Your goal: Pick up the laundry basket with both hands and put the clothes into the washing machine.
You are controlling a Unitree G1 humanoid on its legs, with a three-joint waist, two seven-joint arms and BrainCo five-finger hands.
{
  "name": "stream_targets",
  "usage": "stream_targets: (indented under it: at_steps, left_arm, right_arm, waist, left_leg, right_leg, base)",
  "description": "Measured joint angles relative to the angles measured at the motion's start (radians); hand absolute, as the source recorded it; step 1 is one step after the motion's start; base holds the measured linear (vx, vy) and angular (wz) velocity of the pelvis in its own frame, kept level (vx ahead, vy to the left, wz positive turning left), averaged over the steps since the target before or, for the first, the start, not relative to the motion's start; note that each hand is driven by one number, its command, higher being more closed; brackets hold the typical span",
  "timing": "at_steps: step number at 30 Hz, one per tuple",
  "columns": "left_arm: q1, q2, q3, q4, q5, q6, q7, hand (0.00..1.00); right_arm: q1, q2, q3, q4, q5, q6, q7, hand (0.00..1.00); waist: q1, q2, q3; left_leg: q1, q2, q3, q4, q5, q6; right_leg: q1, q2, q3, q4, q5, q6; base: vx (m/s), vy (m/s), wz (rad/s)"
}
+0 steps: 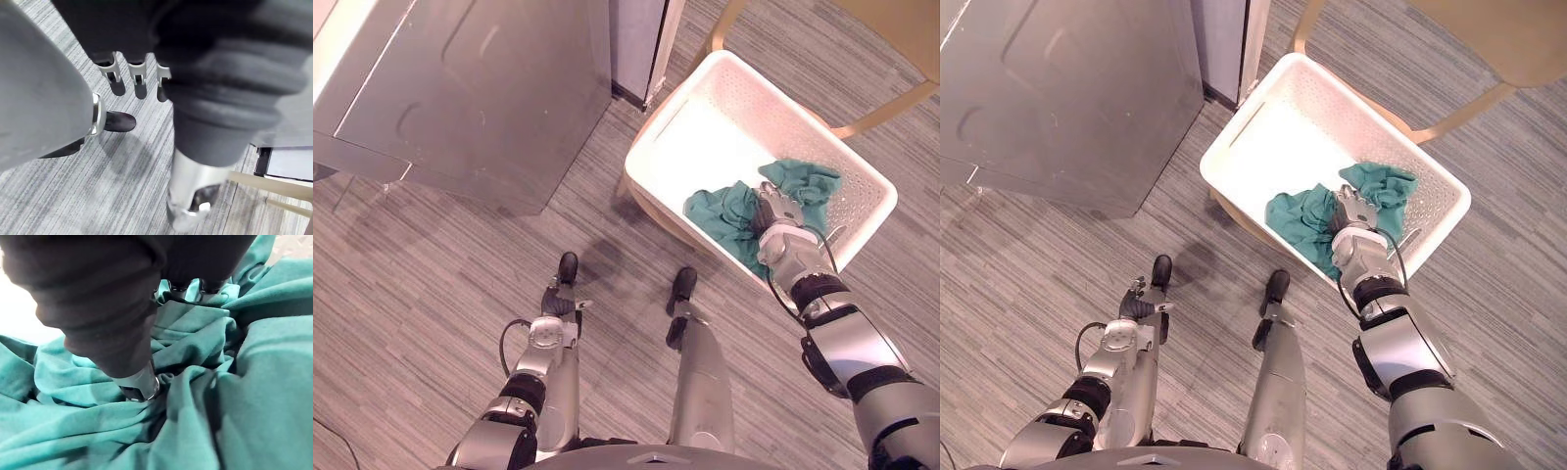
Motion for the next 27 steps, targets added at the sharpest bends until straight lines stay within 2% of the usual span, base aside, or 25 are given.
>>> stream_targets:
  at_steps: [5,6,7,12,15,19,21,27]
  left_arm:
    - [0.007,-0.024,0.001,-0.032,-0.025,0.002,0.019,0.00]
    - [0.007,-0.026,0.001,-0.032,-0.030,0.003,0.031,0.00]
    - [0.008,-0.026,0.001,-0.032,-0.030,0.005,0.035,0.00]
    - [0.021,-0.036,0.036,-0.028,-0.054,0.014,0.046,0.00]
    - [0.023,-0.036,0.069,-0.005,-0.082,0.017,0.053,0.00]
    - [0.039,-0.039,0.083,0.030,-0.096,0.019,0.053,0.00]
    - [0.040,-0.040,0.092,0.047,-0.113,0.019,0.053,0.00]
    - [0.049,-0.038,0.110,0.065,-0.125,0.020,0.052,0.00]
  right_arm:
    - [0.050,0.045,-0.220,0.007,0.331,-0.038,-0.070,1.00]
    - [0.052,0.051,-0.287,0.001,0.427,-0.056,-0.089,1.00]
    - [0.052,0.056,-0.317,0.000,0.454,-0.059,-0.090,1.00]
    - [0.059,0.102,-0.527,-0.033,0.833,-0.085,-0.100,1.00]
    - [0.044,0.139,-0.591,-0.036,0.994,-0.102,-0.101,1.00]
    - [0.013,0.214,-0.651,-0.113,1.130,-0.108,-0.100,1.00]
    - [-0.021,0.264,-0.700,-0.152,1.218,-0.131,-0.099,1.00]
    - [-0.063,0.344,-0.787,-0.169,1.330,-0.169,-0.100,1.00]
  waist:
    - [0.011,0.007,-0.003]
    - [0.015,0.011,-0.004]
    - [0.015,0.011,-0.003]
    - [0.009,0.013,-0.002]
    - [0.000,0.014,-0.003]
    - [-0.008,0.016,-0.003]
    - [-0.010,0.019,-0.005]
    - [-0.012,0.021,-0.006]
  left_leg:
    - [0.052,-0.016,0.001,-0.033,0.017,0.015]
    - [0.057,-0.021,0.001,-0.033,0.017,0.015]
    - [0.061,-0.022,0.001,-0.034,0.017,0.016]
    - [0.108,-0.030,0.001,-0.053,0.020,0.019]
    - [0.141,-0.029,0.003,-0.069,0.022,0.020]
    - [0.186,-0.021,0.020,-0.073,0.020,0.012]
    - [0.214,-0.016,0.023,-0.094,0.021,0.011]
    - [0.277,-0.016,0.027,-0.138,0.033,0.012]
  right_leg:
    - [0.036,-0.018,-0.005,0.012,-0.017,0.009]
    - [0.042,-0.023,-0.005,0.011,-0.019,0.011]
    - [0.047,-0.026,-0.006,0.010,-0.020,0.012]
    - [0.103,-0.038,-0.020,-0.006,-0.022,0.017]
    - [0.137,-0.039,-0.025,-0.026,-0.019,0.021]
    - [0.186,-0.034,-0.021,-0.049,-0.013,0.027]
    - [0.211,-0.032,-0.024,-0.067,-0.009,0.027]
    - [0.272,-0.032,-0.033,-0.100,-0.003,0.035]
  base:
    - [0.05,-0.003,0.10]
    - [0.04,0.000,0.09]
    - [0.05,0.004,0.07]
    - [0.06,0.002,0.08]
    - [0.07,-0.013,0.01]
    - [0.07,-0.017,-0.08]
    - [0.05,-0.020,-0.04]
    - [0.05,-0.019,0.02]
